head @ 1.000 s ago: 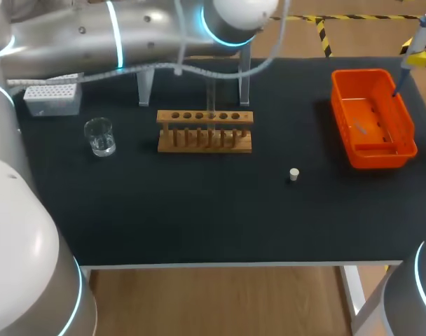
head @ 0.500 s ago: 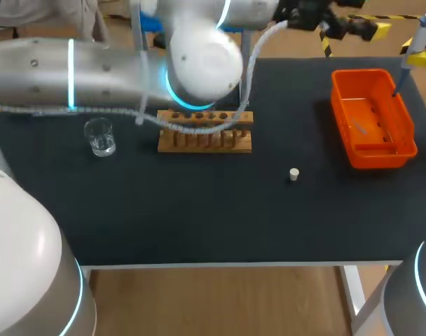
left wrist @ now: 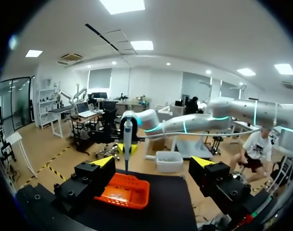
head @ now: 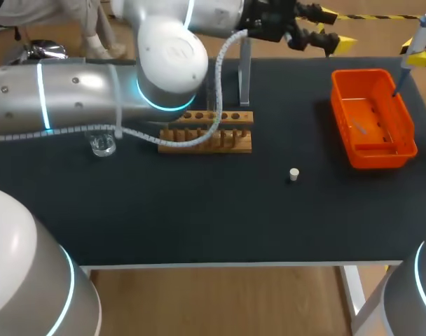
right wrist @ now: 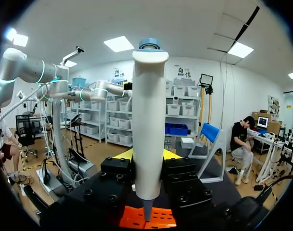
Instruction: Invert the test tube, pick up the pipette, mount the tip to pipette, aspirate from beaker and dispense into the tube, eject the tip, return the pipette, and cap with the stopper.
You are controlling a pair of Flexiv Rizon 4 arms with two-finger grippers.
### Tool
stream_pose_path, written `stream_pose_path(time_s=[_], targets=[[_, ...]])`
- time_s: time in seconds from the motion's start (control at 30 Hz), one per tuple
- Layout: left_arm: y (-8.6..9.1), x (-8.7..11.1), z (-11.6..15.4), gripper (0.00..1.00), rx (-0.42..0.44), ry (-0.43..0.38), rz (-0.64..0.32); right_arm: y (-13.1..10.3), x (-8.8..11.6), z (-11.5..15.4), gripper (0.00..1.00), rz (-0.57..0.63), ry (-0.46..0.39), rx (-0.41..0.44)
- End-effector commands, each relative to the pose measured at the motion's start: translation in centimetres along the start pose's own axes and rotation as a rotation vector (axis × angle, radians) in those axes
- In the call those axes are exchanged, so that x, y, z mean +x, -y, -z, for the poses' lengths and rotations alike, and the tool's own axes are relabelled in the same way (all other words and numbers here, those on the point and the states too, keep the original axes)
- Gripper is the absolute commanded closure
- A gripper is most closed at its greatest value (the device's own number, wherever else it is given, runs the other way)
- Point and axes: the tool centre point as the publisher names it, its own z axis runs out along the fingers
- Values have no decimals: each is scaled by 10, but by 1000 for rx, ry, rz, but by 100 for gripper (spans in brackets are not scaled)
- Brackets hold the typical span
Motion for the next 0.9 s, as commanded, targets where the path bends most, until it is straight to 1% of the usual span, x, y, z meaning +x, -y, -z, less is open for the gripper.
stream_pose_path(time_s=[0.03,0.07,0.1,0.53,0.6,0.63,0.73,0.9], targets=[[-2,-7,3,0,43,-177,-26,-1,0,0,100,0,1,4],[0,-6,1,0,34,-197,-38,-1,0,0,100,0,1,4],[2,-3,0,0,18,-194,-47,-1,0,0,100,0,1,4],[2,-3,0,0,18,-194,-47,-1,0,0,100,0,1,4],[-3,-7,-8,0,20,-193,-61,-1,0,0,100,0,1,4],[-5,-8,-9,0,43,-194,-67,-1,0,0,100,0,1,4],[-11,-11,-3,0,55,-135,-65,-1,0,0,100,0,1,4],[-28,-4,18,0,109,-16,-72,-1,0,0,100,0,1,4]])
